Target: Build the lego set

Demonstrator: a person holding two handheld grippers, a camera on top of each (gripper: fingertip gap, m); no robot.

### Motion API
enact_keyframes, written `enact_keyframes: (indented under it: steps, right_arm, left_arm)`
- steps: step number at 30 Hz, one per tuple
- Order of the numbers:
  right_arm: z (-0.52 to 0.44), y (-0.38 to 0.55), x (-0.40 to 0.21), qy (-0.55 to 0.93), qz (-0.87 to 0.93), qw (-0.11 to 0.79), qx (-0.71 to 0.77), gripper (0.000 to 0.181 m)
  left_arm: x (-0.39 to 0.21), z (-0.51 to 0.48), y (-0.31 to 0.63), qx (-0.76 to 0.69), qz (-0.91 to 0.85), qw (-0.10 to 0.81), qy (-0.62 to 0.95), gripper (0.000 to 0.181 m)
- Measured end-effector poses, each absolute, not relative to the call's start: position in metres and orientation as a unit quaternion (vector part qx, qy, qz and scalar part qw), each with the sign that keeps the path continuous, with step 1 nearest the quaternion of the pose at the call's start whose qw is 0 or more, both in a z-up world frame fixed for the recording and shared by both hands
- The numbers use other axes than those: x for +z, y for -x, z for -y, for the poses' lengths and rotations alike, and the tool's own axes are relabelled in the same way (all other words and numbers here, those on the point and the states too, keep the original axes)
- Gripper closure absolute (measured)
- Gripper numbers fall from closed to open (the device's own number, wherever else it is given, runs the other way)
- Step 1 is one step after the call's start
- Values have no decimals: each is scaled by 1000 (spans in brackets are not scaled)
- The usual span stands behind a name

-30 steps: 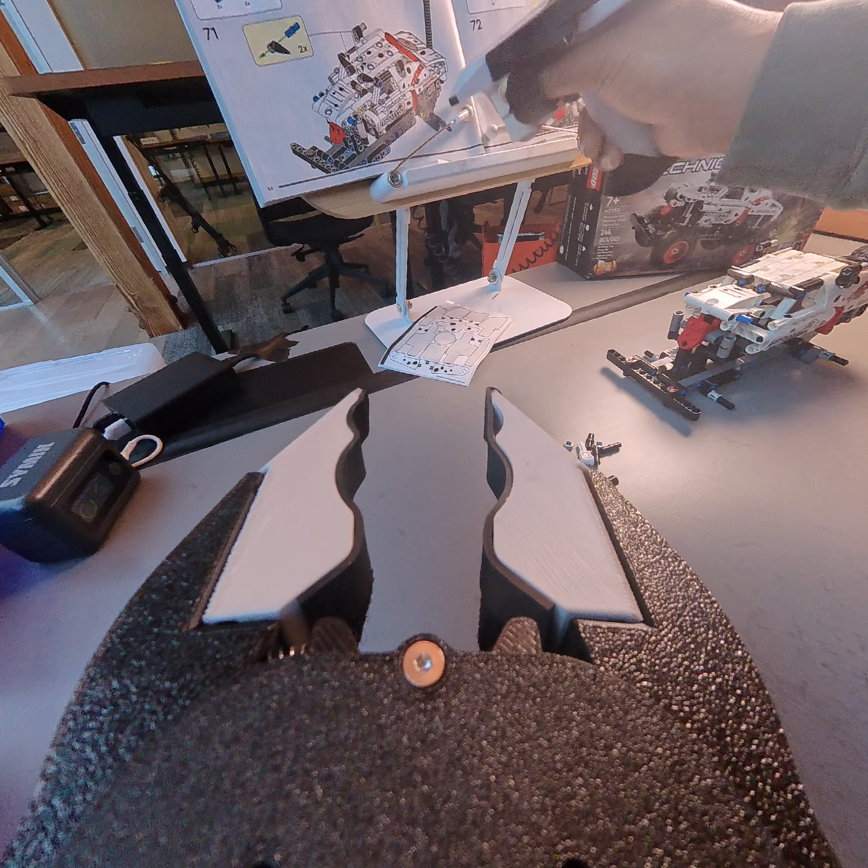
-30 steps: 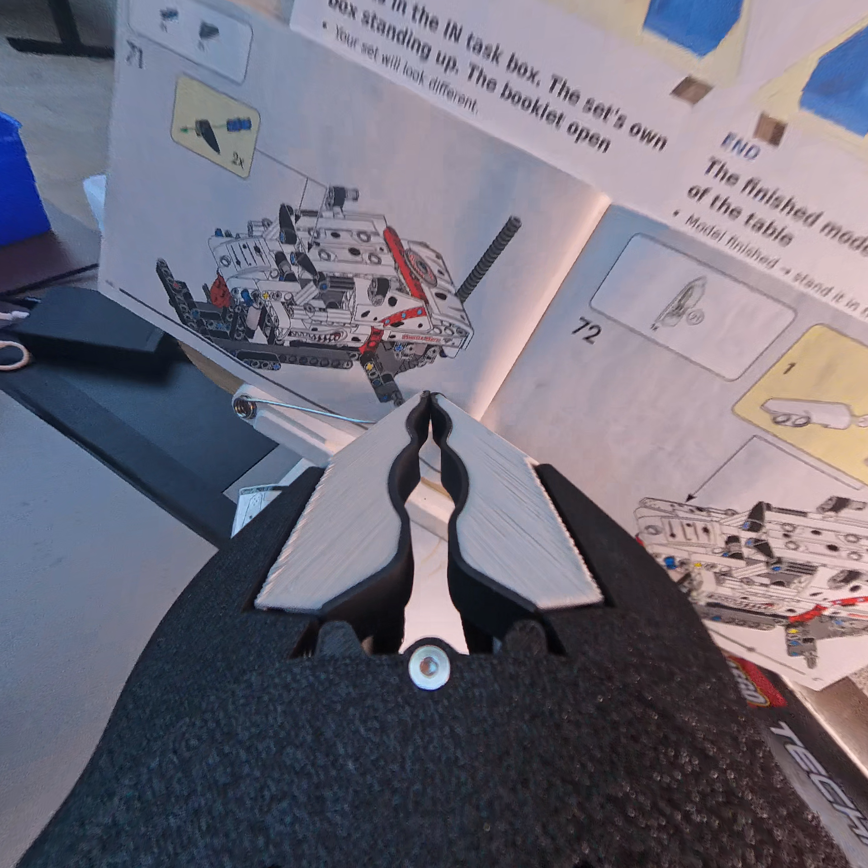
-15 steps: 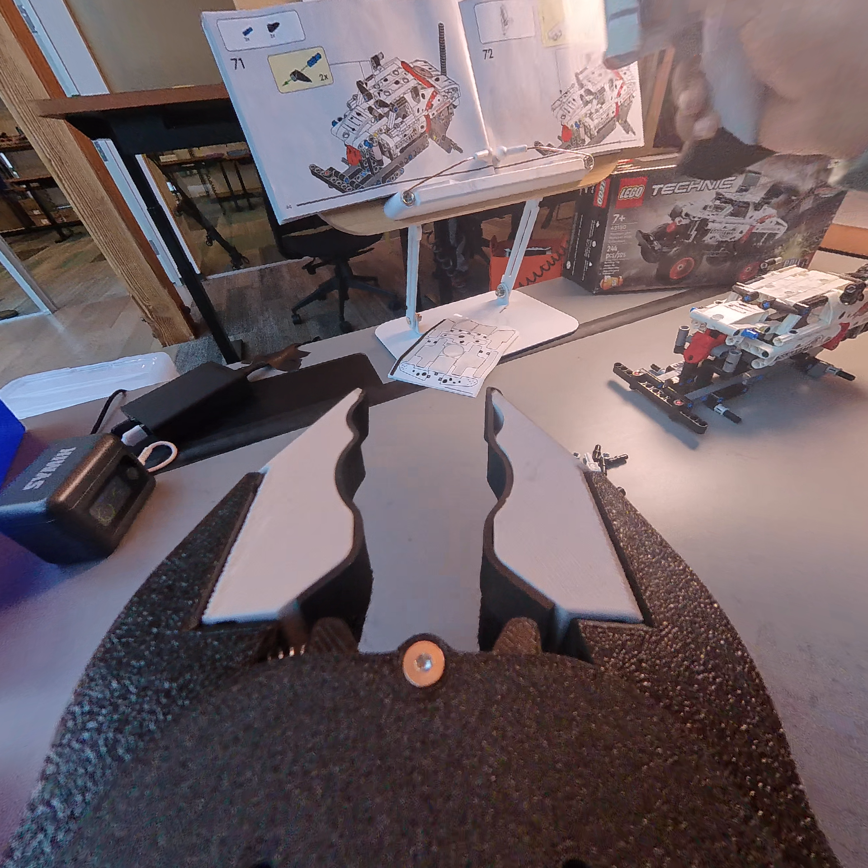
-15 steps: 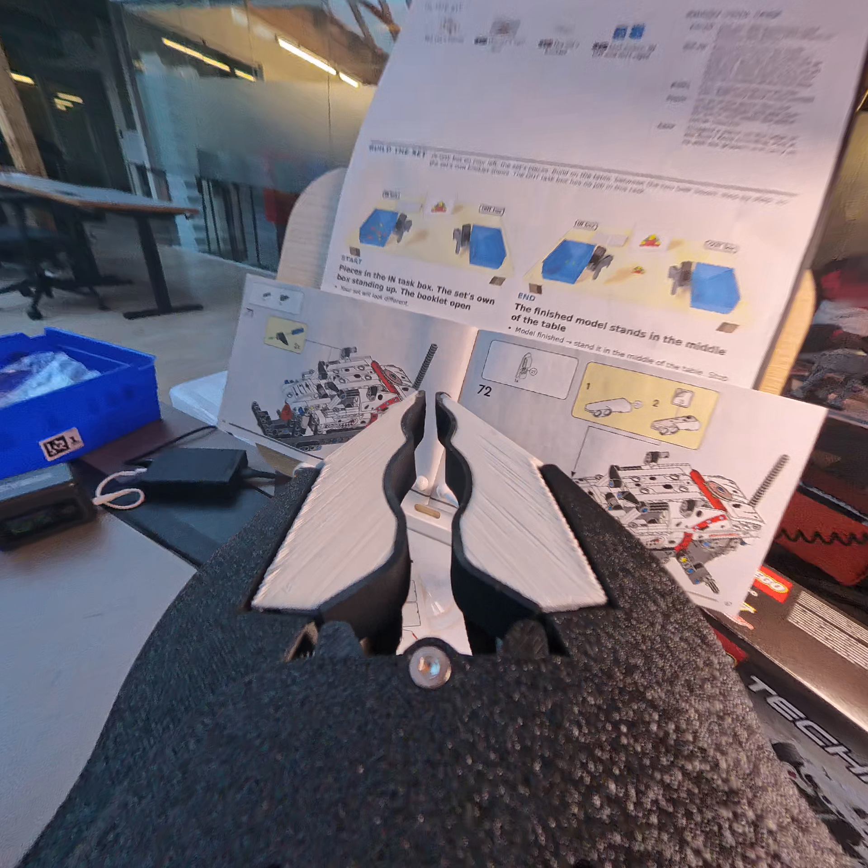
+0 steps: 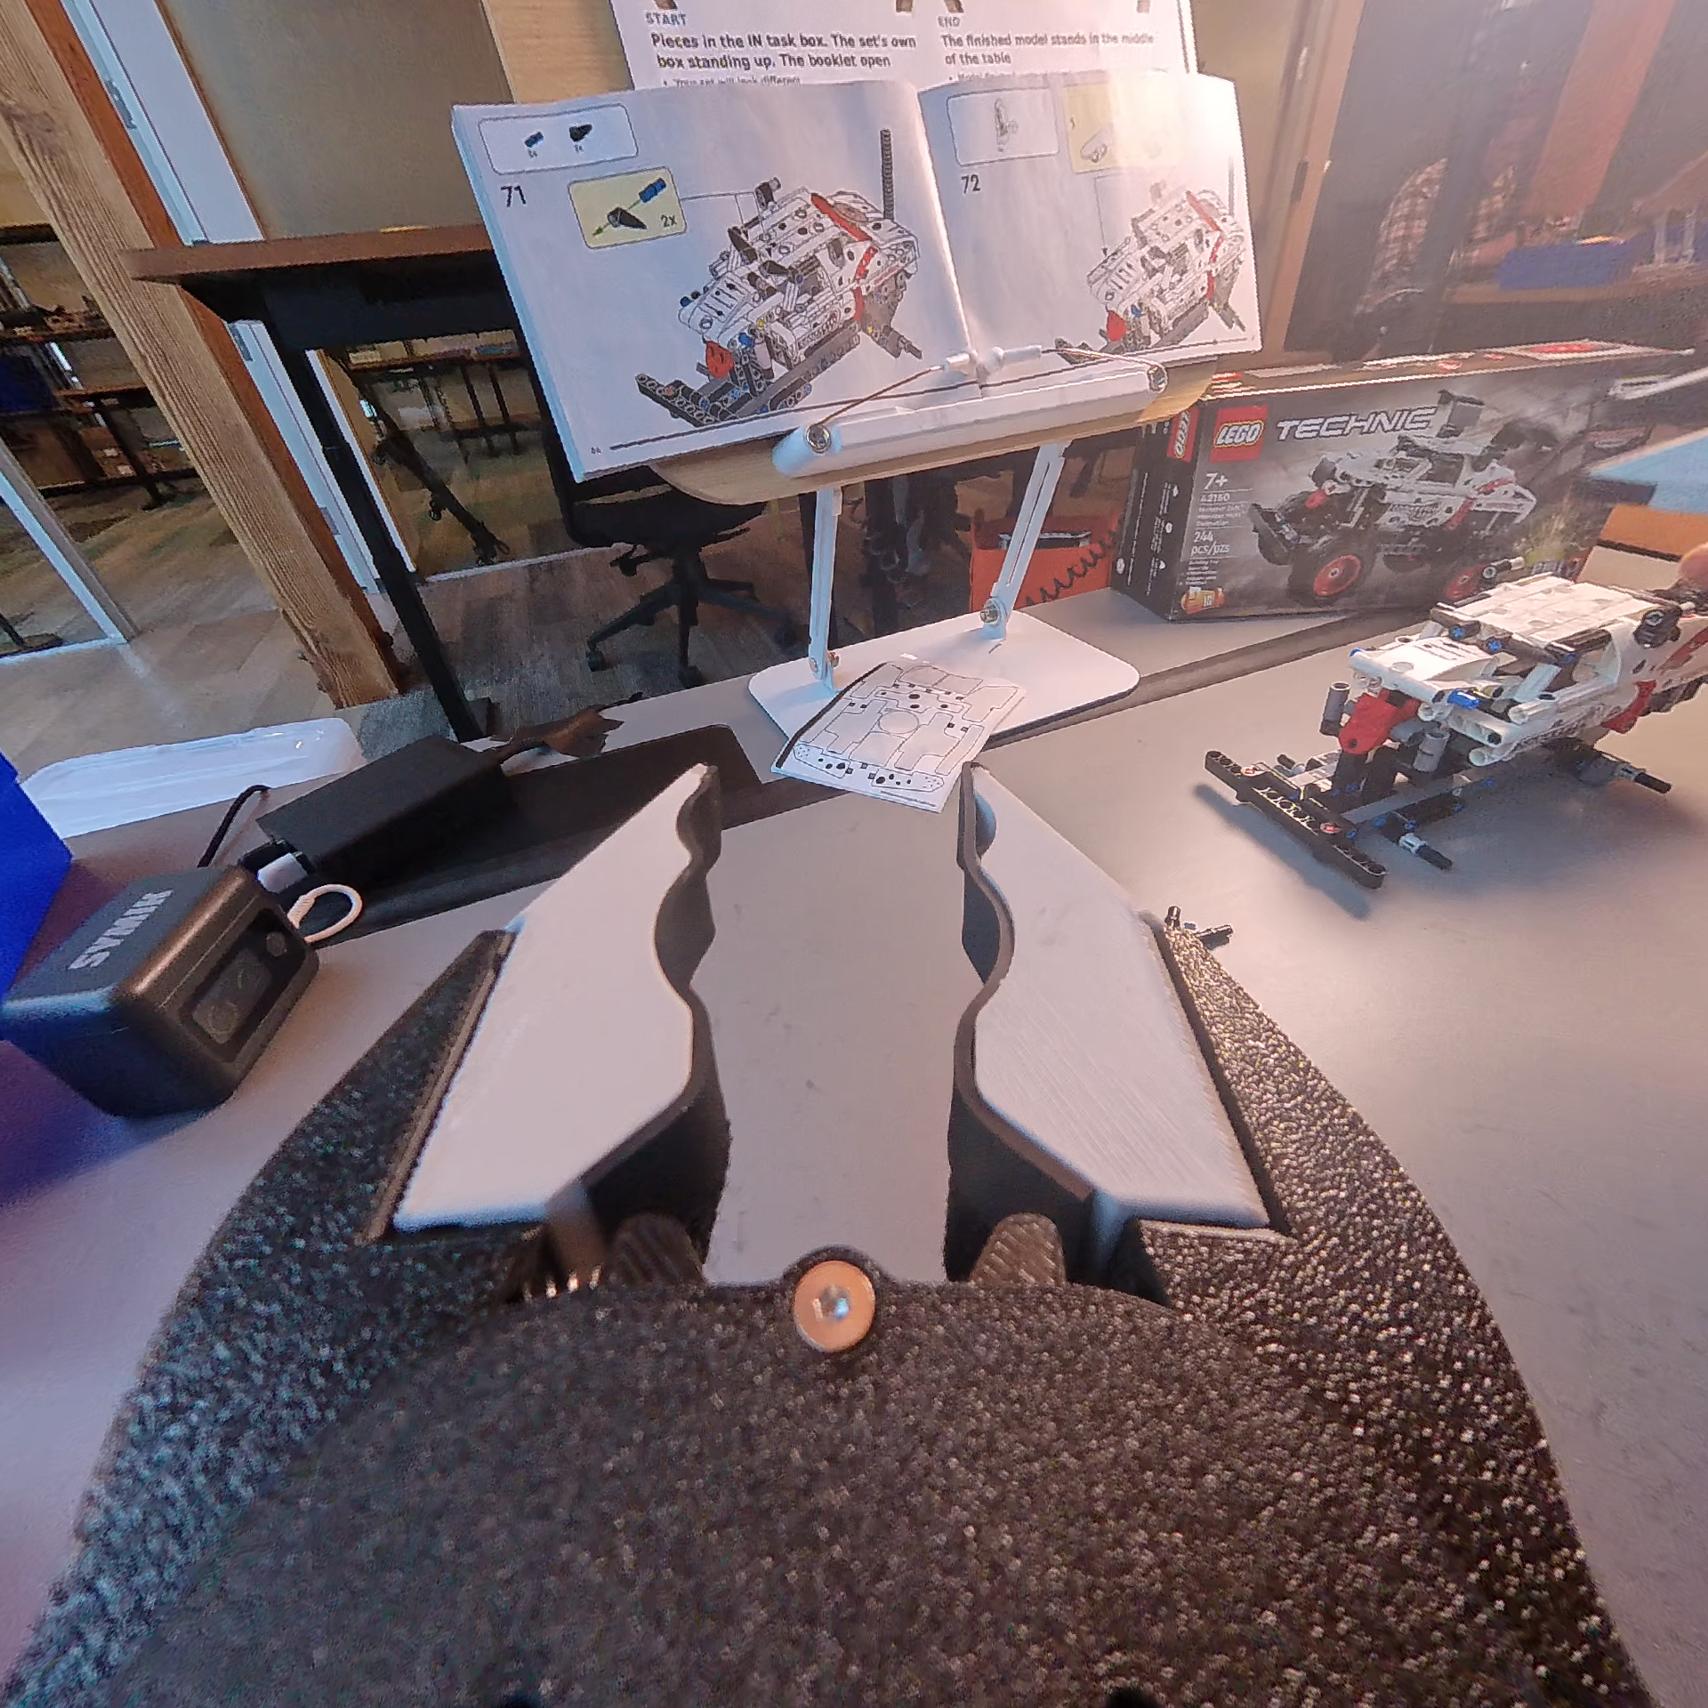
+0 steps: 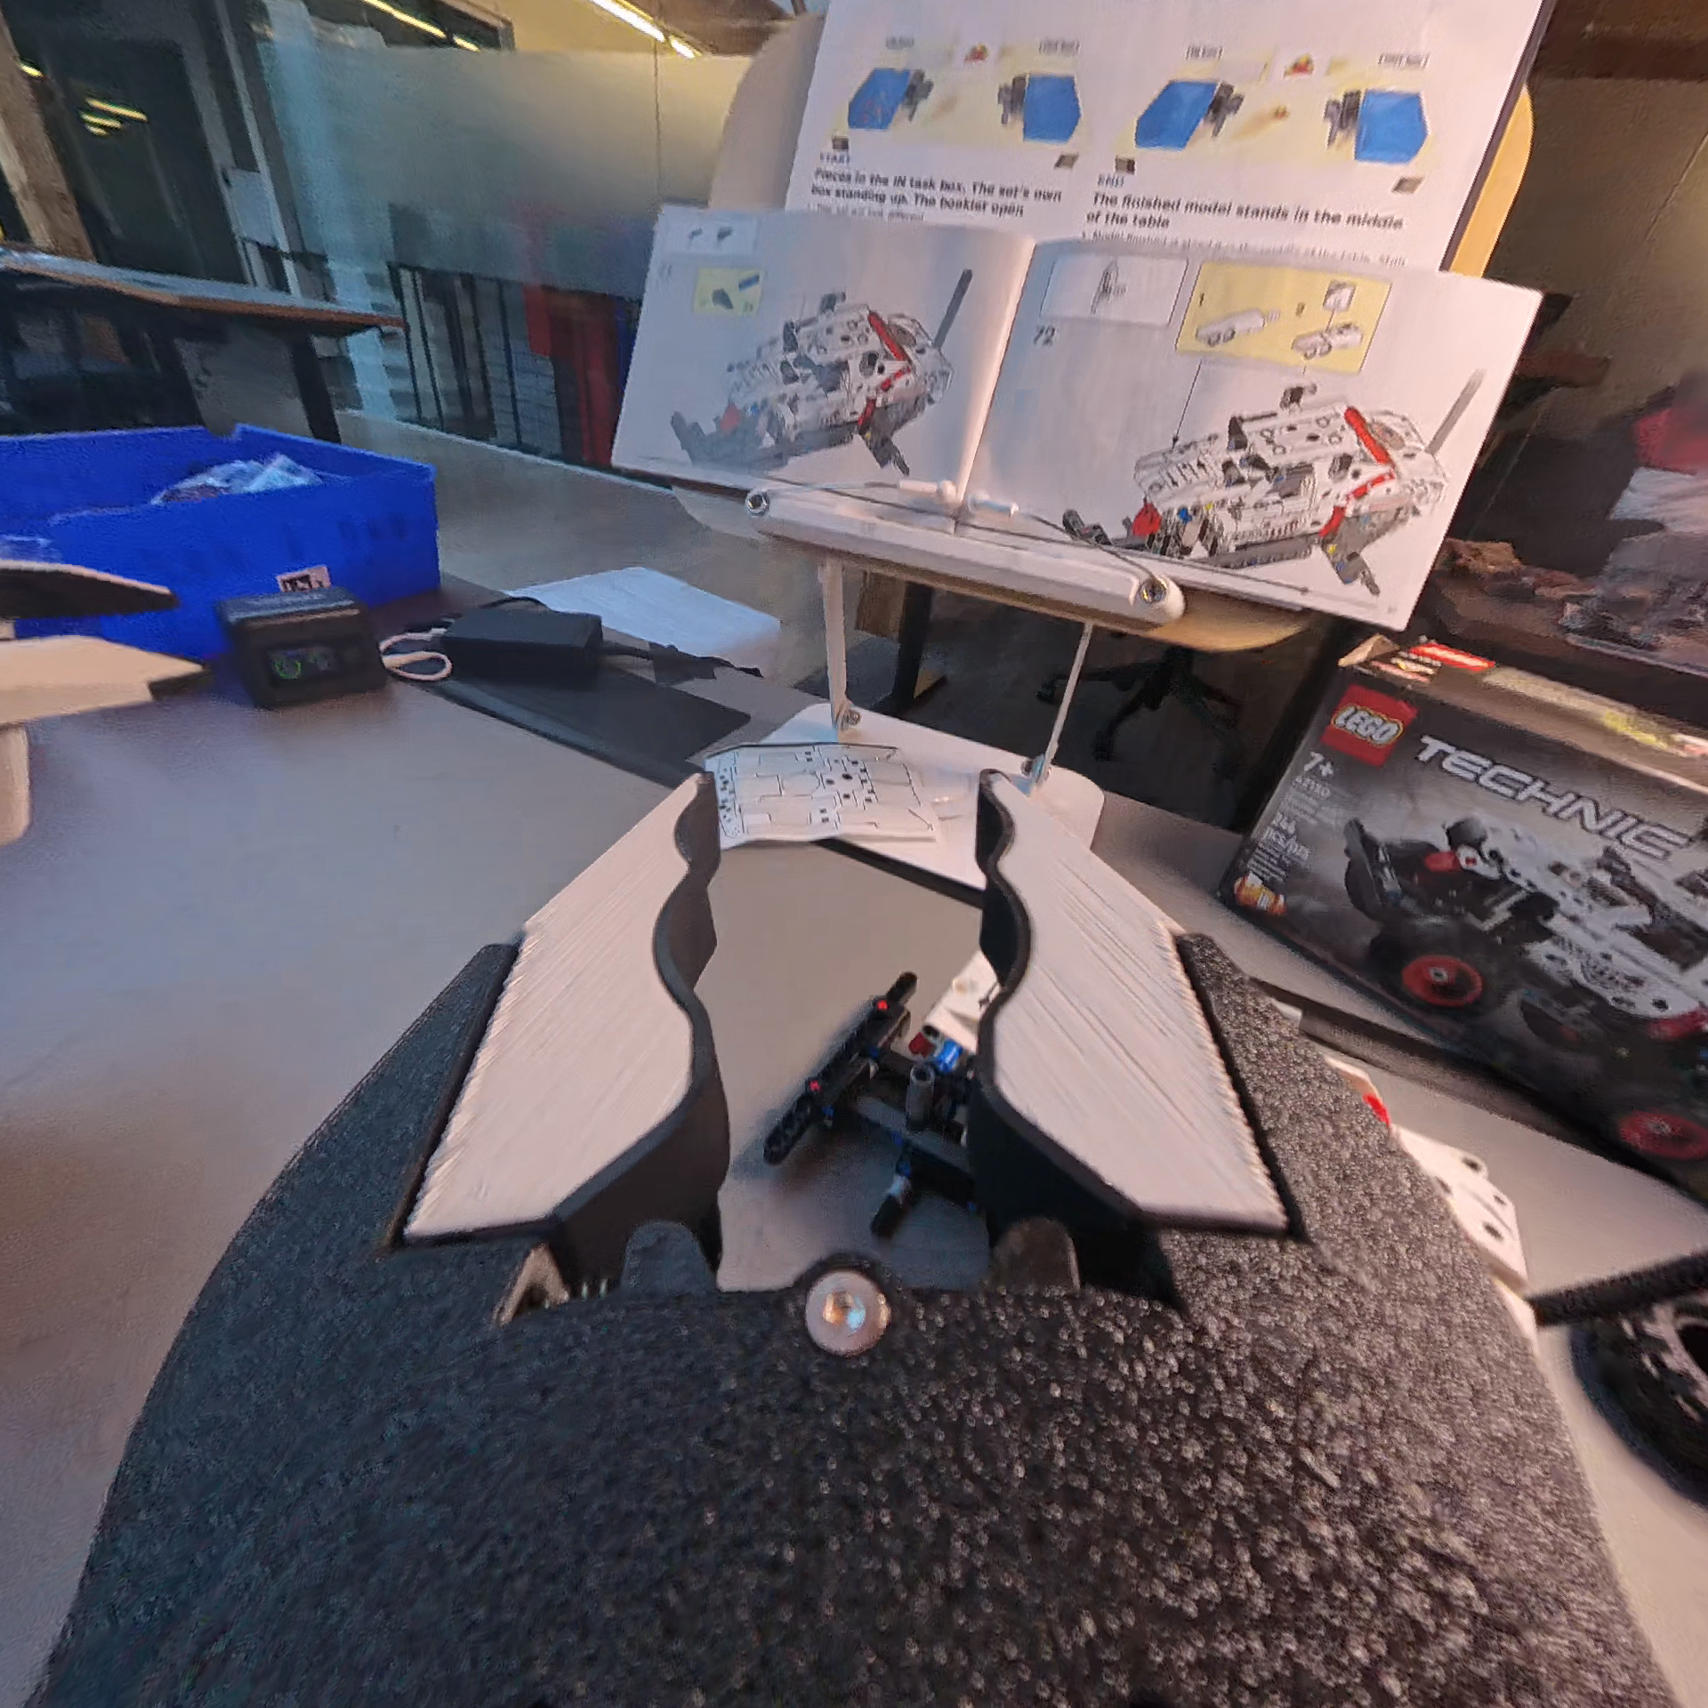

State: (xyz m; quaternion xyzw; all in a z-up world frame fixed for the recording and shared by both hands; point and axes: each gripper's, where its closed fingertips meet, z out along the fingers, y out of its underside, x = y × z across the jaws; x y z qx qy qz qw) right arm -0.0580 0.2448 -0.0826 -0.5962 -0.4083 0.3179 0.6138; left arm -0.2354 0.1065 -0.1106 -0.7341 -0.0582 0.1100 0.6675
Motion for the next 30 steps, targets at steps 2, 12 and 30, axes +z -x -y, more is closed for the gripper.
enact_keyframes:
  steps: [2,12,30]
  right_arm:
    - [-244,50,-96,600,397,621,311,118]
    - [-249,46,-111,599,399,614,324,117]
    - [-255,44,-115,600,389,620,323,124]
  left_arm:
    - [-112,-106,235,109,59,668,734,129]
    - [-118,-107,231,107,45,671,732,126]
    - [-118,-107,225,100,34,680,726,124]
